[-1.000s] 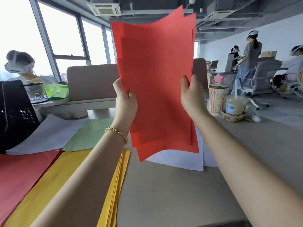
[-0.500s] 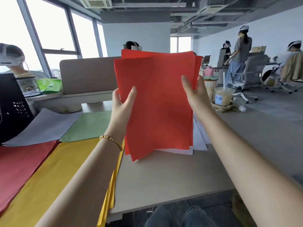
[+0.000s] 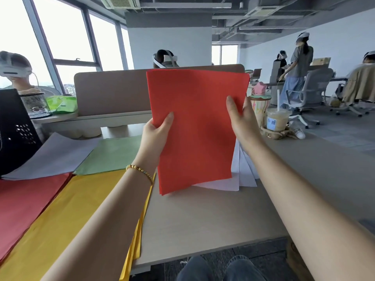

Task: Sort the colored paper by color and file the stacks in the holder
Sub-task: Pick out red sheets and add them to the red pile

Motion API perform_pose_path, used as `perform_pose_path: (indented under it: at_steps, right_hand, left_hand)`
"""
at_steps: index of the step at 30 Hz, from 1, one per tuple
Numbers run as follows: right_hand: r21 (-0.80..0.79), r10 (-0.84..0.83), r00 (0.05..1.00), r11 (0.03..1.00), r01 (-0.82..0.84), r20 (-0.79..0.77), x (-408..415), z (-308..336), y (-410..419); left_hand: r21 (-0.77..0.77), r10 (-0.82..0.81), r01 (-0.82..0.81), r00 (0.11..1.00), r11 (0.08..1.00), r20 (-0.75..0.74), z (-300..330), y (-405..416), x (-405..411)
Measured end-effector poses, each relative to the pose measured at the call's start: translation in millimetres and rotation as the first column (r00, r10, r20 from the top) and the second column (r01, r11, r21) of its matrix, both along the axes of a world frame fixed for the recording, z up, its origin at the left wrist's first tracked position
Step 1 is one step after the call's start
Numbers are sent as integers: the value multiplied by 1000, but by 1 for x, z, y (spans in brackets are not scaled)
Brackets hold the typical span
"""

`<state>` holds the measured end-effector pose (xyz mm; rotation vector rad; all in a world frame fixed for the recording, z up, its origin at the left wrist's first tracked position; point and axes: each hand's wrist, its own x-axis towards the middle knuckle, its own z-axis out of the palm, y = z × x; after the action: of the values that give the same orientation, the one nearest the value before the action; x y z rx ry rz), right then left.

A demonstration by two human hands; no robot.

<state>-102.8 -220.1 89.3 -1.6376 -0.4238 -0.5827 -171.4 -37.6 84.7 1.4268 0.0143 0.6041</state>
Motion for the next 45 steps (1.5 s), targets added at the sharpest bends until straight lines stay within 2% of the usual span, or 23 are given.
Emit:
perform_pose_path:
  at_steps: [4, 9, 13, 16, 17, 19, 22, 23, 27, 31, 32, 33, 35, 36, 37, 40, 45]
  right_hand:
    - [-36, -8, 1000, 999, 8, 16, -5, 7, 2]
    - [-96, 56, 993, 993, -66, -100, -5, 1, 7]
    - [-34, 213, 951, 974, -225, -223, -6, -13, 41]
    - [-13, 248, 908, 963, -268, -338, -14, -20, 78]
    - [-15, 258, 887, 958, -285, -383, -17, -25, 90]
    - [-22, 278, 847, 947, -322, -453, -24, -33, 116]
    - [-88, 255, 807, 932, -352, -532, -33, -49, 167]
    - [-121, 246, 802, 923, -365, -544, -44, -52, 186]
    - [-149, 343, 742, 848, -508, -576, -74, -70, 265]
    - [-109, 428, 634, 769, -630, -645, -108, -78, 320]
    - [-136, 420, 632, 756, -641, -651, -118, -76, 329]
    - [-178, 406, 637, 736, -653, -655, -127, -74, 337]
    - [-269, 400, 646, 674, -688, -651, -139, -76, 354]
    - [-324, 399, 658, 636, -700, -638, -145, -77, 360]
    - [-379, 398, 672, 598, -706, -624, -151, -77, 364]
    - [-486, 403, 707, 525, -699, -582, -159, -83, 379]
    - [-644, 357, 787, 453, -616, -503, -163, -91, 391]
  left_hand:
    - [42, 56, -57, 998, 997, 18, 8, 1, 3]
    - [-136, 150, -148, 989, 980, 5, 20, 34, 0]
    - [-114, 100, -116, 985, 987, -139, 13, 75, -11]
    - [-119, -90, 58, 954, 991, -285, 2, 121, -37]
    - [-77, -125, 105, 932, 991, -340, -3, 138, -49]
    - [29, -97, 122, 891, 992, -443, -13, 172, -74]
    - [92, -26, 80, 876, 993, -482, -27, 209, -104]
    - [171, 51, 41, 864, 984, -501, -29, 219, -112]
    - [522, 406, -82, 734, 849, -545, -40, 267, -143]
    - [691, 627, -153, 589, 706, -510, -46, 319, -176]
    - [757, 695, -154, 540, 635, -474, -48, 327, -183]
    - [842, 775, -121, 475, 526, -416, -50, 334, -190]
    - [971, 906, 38, 351, 237, -235, -54, 339, -201]
    - [987, 929, 101, 338, 126, -153, -56, 340, -206]
    - [990, 932, 125, 346, 67, -107, -59, 342, -207]
    - [991, 944, 129, 324, 27, -68, -67, 350, -202]
    - [982, 972, 181, 215, 55, -94, -79, 362, -195]
